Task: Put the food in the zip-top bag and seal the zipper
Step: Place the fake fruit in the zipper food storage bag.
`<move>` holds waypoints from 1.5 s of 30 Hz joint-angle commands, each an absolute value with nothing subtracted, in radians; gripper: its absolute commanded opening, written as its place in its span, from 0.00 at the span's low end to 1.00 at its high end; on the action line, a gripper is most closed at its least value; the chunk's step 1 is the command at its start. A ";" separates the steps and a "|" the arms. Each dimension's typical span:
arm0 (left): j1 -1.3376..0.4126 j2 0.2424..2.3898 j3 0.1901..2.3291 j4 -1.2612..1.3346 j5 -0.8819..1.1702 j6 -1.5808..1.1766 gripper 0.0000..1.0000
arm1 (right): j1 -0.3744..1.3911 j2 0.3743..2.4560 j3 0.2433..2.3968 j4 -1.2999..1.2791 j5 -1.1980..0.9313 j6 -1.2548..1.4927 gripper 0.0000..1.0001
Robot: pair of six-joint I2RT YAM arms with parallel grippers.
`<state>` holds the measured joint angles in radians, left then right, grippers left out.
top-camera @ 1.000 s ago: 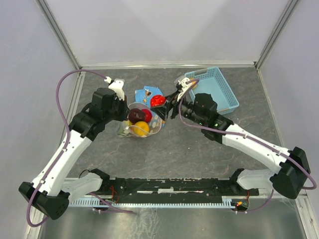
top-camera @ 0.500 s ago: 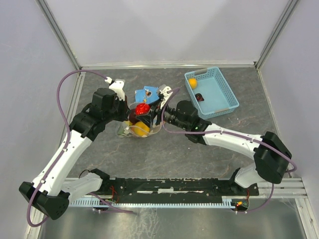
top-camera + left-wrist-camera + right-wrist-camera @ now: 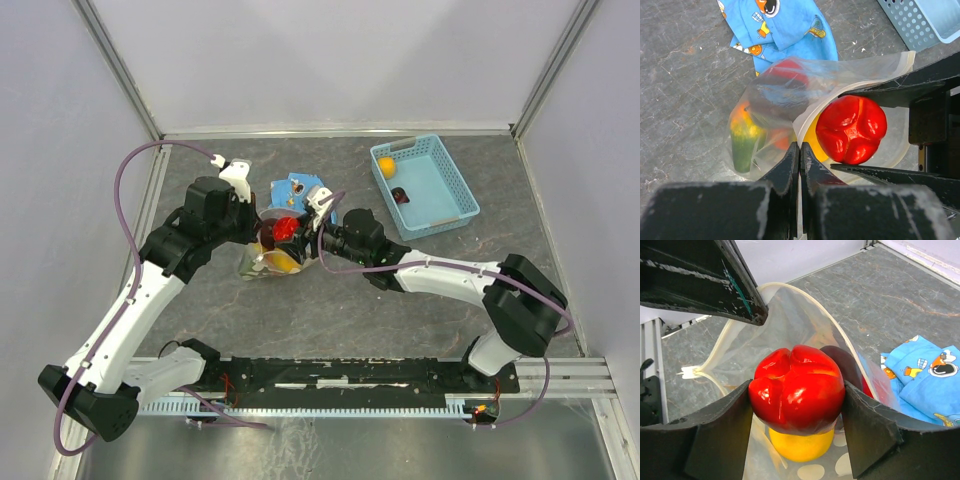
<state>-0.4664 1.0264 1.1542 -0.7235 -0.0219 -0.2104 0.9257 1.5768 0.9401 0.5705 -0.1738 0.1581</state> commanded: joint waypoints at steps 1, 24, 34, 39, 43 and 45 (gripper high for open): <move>-0.462 1.014 1.157 -0.664 -0.006 -0.172 0.03 | 0.930 1.594 0.950 0.640 -0.141 0.072 0.53; -0.462 1.019 1.155 -0.665 -0.003 -0.171 0.03 | 0.930 1.583 0.922 0.637 -0.005 0.042 0.80; -0.461 1.017 1.155 -0.664 -0.005 -0.171 0.03 | 0.929 1.503 0.900 0.609 0.035 0.081 0.83; -0.462 1.017 1.155 -0.664 -0.003 -0.171 0.03 | 0.930 1.400 0.907 0.469 0.098 0.127 0.83; -0.460 1.016 1.155 -0.665 -0.004 -0.172 0.03 | 0.929 1.327 0.957 0.252 0.196 0.198 0.81; -0.460 1.015 1.155 -0.664 -0.004 -0.171 0.03 | 0.930 1.308 0.988 0.137 0.232 0.232 0.80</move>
